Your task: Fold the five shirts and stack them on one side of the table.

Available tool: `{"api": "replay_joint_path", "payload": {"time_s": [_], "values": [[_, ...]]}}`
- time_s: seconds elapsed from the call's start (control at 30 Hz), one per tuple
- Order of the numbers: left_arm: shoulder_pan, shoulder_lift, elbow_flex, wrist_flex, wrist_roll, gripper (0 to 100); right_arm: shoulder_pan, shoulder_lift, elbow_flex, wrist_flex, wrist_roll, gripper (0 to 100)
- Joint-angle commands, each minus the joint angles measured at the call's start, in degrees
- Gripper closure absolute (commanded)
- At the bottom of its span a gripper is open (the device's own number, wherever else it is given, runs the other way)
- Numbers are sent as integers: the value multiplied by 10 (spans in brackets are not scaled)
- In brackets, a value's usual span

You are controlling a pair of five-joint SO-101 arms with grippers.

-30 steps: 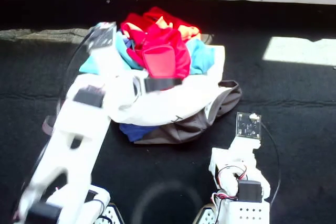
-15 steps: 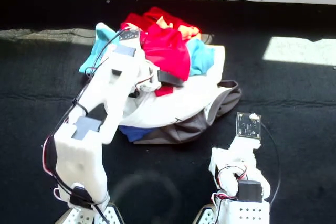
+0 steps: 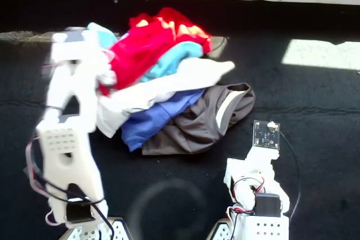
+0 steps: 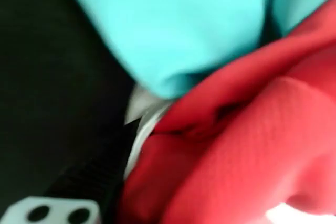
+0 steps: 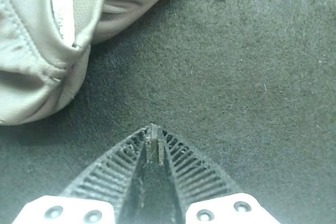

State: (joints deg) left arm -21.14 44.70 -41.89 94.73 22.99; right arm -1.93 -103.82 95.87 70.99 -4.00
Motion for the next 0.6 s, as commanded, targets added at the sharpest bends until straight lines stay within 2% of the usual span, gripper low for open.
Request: {"api": "replay_joint_path", "payload": {"time_s": [0.0, 0.1, 0.2, 0.4, 0.57], "values": [[-145, -33, -119, 51, -25, 992, -3, -2, 74, 1, -4, 991], [-236, -65, -182, 59, -96, 993, -3, -2, 74, 1, -4, 991], [-320, -97, -213, 59, -133, 993, -3, -2, 74, 1, -4, 991], [-464, -146, -255, 57, -153, 993, -3, -2, 74, 1, -4, 991], [-540, -158, -310, 57, -150, 993, -3, -2, 74, 1, -4, 991]]}}
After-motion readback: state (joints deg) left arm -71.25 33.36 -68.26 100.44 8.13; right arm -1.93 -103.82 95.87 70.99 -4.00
